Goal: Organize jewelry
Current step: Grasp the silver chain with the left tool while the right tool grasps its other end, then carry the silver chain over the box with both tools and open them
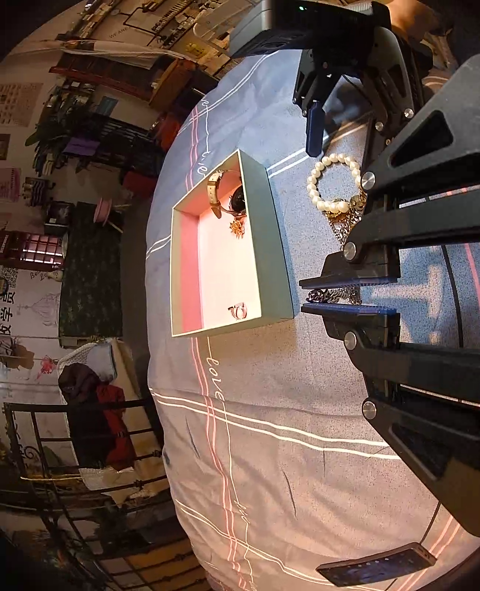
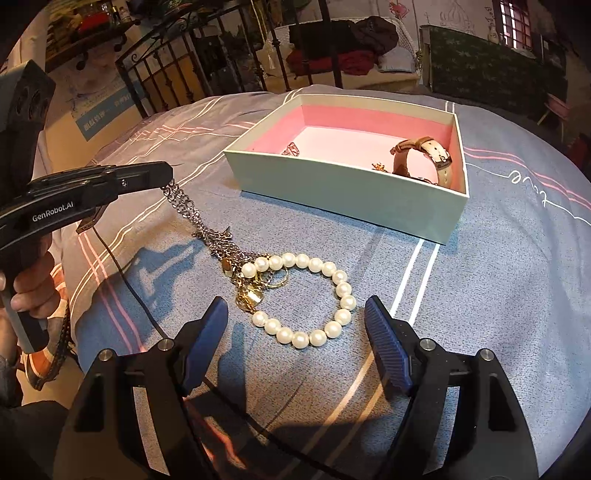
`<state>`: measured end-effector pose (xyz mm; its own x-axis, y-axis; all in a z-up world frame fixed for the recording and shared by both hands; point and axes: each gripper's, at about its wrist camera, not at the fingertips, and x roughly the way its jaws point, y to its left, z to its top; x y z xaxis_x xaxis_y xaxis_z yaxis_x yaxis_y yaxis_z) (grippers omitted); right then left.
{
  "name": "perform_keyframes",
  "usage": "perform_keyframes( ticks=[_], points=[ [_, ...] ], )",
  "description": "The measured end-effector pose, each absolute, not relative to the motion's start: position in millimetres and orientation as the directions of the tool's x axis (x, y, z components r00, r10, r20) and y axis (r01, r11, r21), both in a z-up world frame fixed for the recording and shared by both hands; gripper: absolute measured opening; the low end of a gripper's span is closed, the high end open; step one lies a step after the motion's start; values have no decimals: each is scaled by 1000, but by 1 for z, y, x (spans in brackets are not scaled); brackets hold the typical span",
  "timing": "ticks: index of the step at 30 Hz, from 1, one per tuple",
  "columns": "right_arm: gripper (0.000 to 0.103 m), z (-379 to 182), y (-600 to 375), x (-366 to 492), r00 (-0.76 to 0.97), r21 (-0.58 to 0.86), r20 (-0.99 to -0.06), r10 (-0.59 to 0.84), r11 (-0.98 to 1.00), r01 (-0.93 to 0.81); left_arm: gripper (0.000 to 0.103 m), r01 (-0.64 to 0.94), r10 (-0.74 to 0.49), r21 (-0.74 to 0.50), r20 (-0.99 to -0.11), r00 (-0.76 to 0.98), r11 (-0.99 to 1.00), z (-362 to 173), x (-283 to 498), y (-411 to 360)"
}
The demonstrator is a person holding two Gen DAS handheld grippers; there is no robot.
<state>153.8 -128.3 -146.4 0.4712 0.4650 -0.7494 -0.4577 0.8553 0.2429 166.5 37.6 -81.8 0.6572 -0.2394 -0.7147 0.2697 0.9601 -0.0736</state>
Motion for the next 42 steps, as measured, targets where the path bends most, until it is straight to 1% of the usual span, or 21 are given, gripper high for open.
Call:
perform_keyframes(
  ticks=[4,8,11,12,13,14,15,16,18,22,29,36,42],
  points=[
    [76,-138,-119,156,475,241,-729,492,835,-494,8,292,-267,-81,-680,683,953,-62,163,33],
    [76,-124,-112,164,461,341,-644,611,768,-542,7,332,-323,-107,-625,711,937,-31,159,25],
    [76,-119,-97,173,438,351,-619,652,728,-589,8,369,-356,-102,-582,731,924,-10,152,14],
    [69,-119,-90,174,432,336,-620,655,719,-608,8,375,-360,-97,-571,738,922,-5,149,11],
    [54,-117,-84,177,436,310,-623,649,717,-624,8,380,-365,-95,-562,742,920,0,147,9],
    [44,-116,-79,178,443,288,-625,643,717,-634,8,383,-368,-96,-555,746,919,3,145,8],
    [25,-116,-76,181,440,287,-629,640,718,-634,8,385,-374,-100,-547,749,918,7,144,8],
    [11,-117,-74,185,431,298,-638,638,720,-627,7,385,-377,-104,-542,751,917,9,142,8],
    [5,-118,-77,188,429,319,-638,639,727,-609,8,371,-367,-106,-538,758,922,10,141,11],
    [5,-110,-85,181,484,276,-635,602,762,-585,8,331,-340,-117,-542,769,936,8,141,23],
    [5,-71,-107,177,585,231,-575,572,799,-555,7,291,-314,-131,-556,770,948,2,150,33],
    [5,-34,-119,177,647,177,-528,550,816,-550,7,285,-328,-165,-556,763,944,2,165,30],
    [5,-14,-129,195,665,156,-530,526,832,-533,7,275,-336,-193,-561,756,942,6,192,25]
  ],
)
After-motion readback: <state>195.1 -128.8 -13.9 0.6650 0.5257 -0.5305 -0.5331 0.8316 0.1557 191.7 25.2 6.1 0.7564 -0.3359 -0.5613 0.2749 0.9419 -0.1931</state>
